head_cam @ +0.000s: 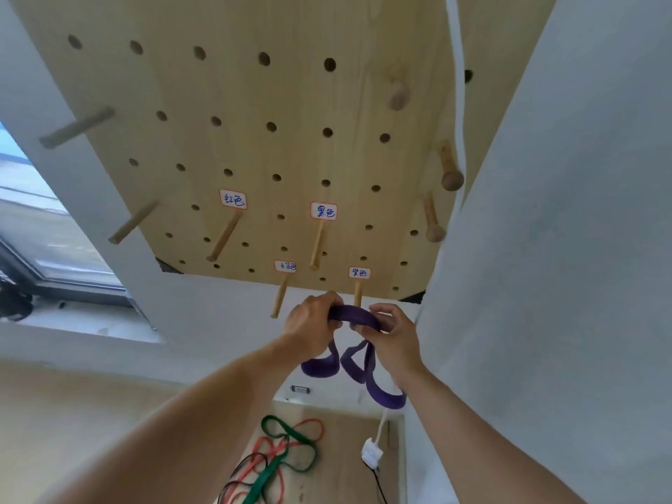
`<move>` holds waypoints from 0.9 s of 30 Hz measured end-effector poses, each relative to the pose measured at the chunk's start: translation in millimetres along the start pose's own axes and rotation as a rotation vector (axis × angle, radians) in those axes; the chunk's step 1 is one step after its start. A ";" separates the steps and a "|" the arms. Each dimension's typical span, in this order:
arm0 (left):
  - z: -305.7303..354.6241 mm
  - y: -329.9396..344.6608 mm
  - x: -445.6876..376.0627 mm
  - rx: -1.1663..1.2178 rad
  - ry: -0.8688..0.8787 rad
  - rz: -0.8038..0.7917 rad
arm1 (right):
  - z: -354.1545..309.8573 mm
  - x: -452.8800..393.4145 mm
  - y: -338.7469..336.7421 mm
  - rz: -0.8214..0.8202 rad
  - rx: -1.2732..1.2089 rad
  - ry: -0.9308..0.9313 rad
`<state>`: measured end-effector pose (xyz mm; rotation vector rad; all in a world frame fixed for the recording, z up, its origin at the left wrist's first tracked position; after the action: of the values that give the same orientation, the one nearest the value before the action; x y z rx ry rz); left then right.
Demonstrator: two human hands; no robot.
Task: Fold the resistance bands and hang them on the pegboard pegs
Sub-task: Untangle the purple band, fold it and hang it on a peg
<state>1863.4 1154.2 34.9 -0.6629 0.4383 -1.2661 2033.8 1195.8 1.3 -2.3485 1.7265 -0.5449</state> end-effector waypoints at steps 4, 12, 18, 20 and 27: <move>4.2 4.2 -16.5 -0.069 -0.016 0.007 | 8.9 -15.3 4.9 0.011 -0.079 0.007; -6.0 14.8 -34.6 0.025 -0.173 -0.102 | 7.6 -55.1 6.6 0.059 0.040 -0.016; -11.1 15.3 -30.6 0.084 -0.182 -0.146 | -2.0 -79.9 3.0 0.034 0.236 -0.117; -7.4 15.1 -29.5 0.115 -0.157 -0.155 | -2.9 -85.2 3.3 0.021 0.236 -0.105; -2.2 13.2 -26.3 0.129 -0.172 -0.187 | -4.9 -89.5 1.7 0.033 0.288 -0.130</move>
<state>1864.8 1181.1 23.0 -0.7086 0.1531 -1.3881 2007.0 1280.4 -11.5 -2.1034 1.5147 -0.5783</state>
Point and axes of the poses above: each hand's wrist, its own x-axis away from the middle knuckle, its own y-axis out of the palm, z = x × y, the point moved 5 cm from there along -x, towards the middle knuckle, and after that the axes turned 13 degrees about x, right-handed, at the moved point
